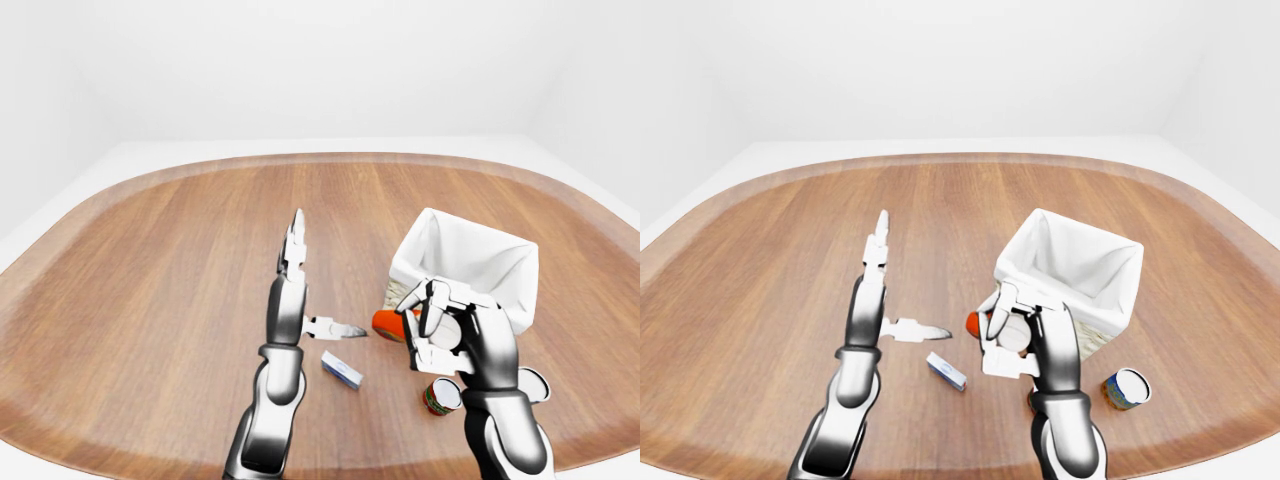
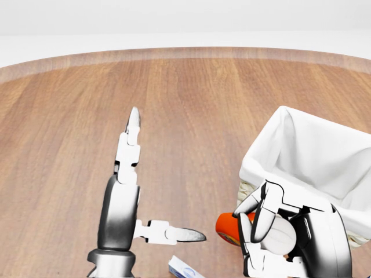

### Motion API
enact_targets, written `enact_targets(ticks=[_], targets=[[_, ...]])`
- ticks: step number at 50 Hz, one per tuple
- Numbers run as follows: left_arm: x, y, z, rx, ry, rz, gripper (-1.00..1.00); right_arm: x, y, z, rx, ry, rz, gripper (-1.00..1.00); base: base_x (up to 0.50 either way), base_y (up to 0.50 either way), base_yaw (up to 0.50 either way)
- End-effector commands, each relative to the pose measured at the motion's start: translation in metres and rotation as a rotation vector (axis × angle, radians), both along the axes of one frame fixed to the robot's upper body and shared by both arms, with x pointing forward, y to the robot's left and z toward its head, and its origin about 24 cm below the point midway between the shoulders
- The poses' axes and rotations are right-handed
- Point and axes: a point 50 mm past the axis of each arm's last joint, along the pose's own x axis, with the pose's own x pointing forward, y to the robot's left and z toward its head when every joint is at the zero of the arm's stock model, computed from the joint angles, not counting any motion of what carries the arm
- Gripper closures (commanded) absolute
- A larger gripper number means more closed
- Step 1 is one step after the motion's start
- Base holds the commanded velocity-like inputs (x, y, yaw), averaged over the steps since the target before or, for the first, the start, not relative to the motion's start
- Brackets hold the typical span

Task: Pick up the ketchup, and put it in the basket.

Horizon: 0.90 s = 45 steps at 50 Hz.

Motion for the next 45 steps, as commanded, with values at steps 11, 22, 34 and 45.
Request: enact_targets(ticks=[11,22,34,45], targets=[[-0.01,0.128,-0.043,-0.144,0.227,0.288,-1.0,0.002,-0.006,-0.001,0.009,0.004,-0.058,1.0,0.0,0.0,0.0],[-0.01,0.159,-0.055,-0.22,0.277,0.35,-1.0,0.008,-0.009,-0.004,0.004,0.009,-0.079,1.0,0.0,0.0,0.0],[-0.011,0.152,-0.058,-0.229,0.292,0.321,-1.0,0.008,-0.008,-0.005,-0.003,0.009,-0.08,1.0,0.0,0.0,0.0],[-0.014,0.151,-0.055,-0.236,0.28,0.321,-1.0,0.009,-0.007,-0.008,-0.005,0.015,-0.076,1.0,0.0,0.0,0.0]])
